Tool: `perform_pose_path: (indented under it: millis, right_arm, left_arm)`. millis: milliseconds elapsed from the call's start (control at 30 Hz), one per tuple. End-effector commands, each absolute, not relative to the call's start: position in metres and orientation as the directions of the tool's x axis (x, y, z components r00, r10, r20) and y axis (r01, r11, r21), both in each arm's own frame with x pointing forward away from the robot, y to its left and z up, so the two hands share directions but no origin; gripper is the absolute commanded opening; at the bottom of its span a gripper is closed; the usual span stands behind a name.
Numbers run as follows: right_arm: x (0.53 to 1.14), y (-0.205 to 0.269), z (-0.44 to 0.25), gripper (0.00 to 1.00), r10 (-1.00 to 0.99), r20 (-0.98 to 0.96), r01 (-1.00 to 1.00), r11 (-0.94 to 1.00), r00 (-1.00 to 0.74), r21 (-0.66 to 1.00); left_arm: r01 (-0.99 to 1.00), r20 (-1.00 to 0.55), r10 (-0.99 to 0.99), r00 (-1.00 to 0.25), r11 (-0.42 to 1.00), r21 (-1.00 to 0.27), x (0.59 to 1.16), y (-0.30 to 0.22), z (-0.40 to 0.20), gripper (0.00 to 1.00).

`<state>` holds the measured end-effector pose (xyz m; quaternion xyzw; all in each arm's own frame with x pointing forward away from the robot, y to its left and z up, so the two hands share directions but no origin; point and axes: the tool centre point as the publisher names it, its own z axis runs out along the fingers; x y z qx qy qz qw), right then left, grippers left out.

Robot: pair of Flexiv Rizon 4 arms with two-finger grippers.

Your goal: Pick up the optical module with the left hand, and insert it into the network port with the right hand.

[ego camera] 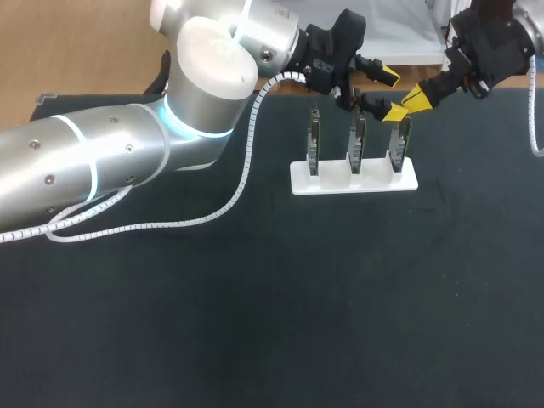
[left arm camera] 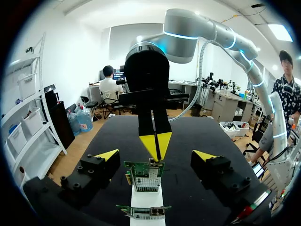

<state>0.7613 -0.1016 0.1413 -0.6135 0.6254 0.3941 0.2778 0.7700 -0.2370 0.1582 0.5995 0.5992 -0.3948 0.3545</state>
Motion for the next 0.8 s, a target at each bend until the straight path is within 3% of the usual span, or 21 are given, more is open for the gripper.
perform_pose_path:
  millis: [33,800]
  right_arm:
    - [0.764,-0.1,0.134,0.0,-0.535,-0.839,-0.986,-0.056,-0.103,0.157]
    - [0.769,-0.107,0.159,0.0,-0.505,-0.86,-0.995,-0.026,-0.07,0.096]
  left_arm:
    - [0.998,-0.897,0.44,-0.029,-0.034,-0.049,0.772,-0.237,0.158,1.0]
    - [0.998,-0.897,0.44,-0.029,-0.034,-0.049,0.772,-0.237,0.158,1.0]
